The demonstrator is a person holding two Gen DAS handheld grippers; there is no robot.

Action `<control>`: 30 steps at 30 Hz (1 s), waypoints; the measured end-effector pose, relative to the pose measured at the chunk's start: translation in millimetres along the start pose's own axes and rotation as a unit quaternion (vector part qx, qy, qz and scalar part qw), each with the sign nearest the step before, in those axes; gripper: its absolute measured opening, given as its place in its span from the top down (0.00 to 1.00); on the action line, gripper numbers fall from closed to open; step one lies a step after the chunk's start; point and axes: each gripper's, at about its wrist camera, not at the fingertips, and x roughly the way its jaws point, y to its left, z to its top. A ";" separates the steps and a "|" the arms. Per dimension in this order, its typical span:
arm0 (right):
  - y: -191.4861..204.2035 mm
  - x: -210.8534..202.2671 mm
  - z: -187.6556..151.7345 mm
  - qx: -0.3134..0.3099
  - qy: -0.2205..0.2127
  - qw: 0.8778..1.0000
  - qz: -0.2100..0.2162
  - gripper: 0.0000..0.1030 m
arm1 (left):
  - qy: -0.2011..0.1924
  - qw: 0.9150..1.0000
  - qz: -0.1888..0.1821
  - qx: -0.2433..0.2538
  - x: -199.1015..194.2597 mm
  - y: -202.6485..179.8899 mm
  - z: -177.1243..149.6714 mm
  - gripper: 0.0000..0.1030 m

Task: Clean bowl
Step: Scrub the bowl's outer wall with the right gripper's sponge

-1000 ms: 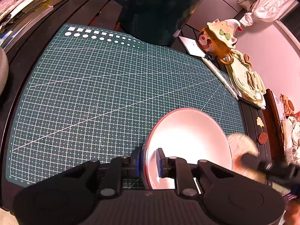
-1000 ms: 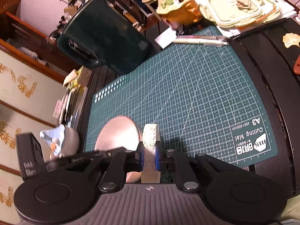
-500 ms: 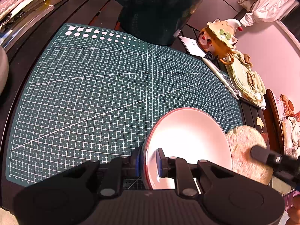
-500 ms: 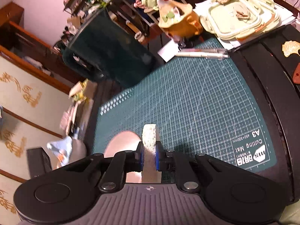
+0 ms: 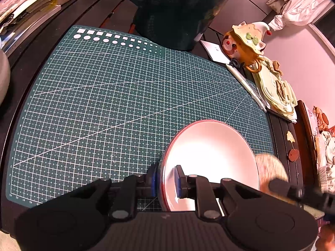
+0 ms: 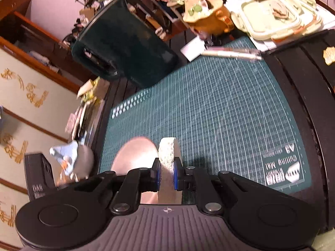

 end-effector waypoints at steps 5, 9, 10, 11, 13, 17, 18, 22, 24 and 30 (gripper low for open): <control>3.8 -4.2 0.5 -0.013 -0.022 1.000 -0.012 0.89 | -0.014 1.000 0.003 0.009 2.2 -2.7 3.5 0.84; -0.4 5.8 9.0 -0.002 -0.031 0.999 -0.009 0.89 | -0.030 0.999 -0.011 0.003 4.4 1.9 7.8 0.81; -1.4 8.7 9.5 -0.002 -0.027 1.000 -0.009 0.89 | -0.031 0.999 -0.016 0.000 4.7 3.4 9.0 0.81; -3.0 10.6 6.9 -0.003 -0.014 1.000 -0.005 0.89 | -0.031 0.999 -0.017 -0.001 5.1 3.3 9.5 0.81; -5.0 11.6 3.4 -0.005 0.002 1.000 -0.001 0.89 | -0.032 0.999 -0.026 -0.013 5.7 7.0 10.7 0.81; 0.1 2.6 -4.7 -0.040 0.013 0.999 -0.012 0.89 | -0.035 0.999 -0.019 -0.018 1.2 7.6 11.6 0.81; 2.0 2.0 -4.5 -0.046 0.005 0.999 -0.021 0.89 | -0.034 0.999 -0.014 -0.018 -1.2 7.4 11.8 0.81; 5.0 4.7 -1.4 -0.050 -0.006 0.998 -0.031 0.89 | -0.027 0.999 -0.027 -0.025 -15.4 9.8 7.9 0.80; 5.9 7.4 -0.4 -0.053 -0.004 0.998 -0.031 0.89 | -0.022 0.999 -0.031 -0.025 -22.3 10.8 1.9 0.76; 5.9 13.9 6.5 -0.045 -0.020 0.998 -0.033 0.89 | -0.003 0.999 -0.018 -0.027 -22.5 11.5 -11.4 0.75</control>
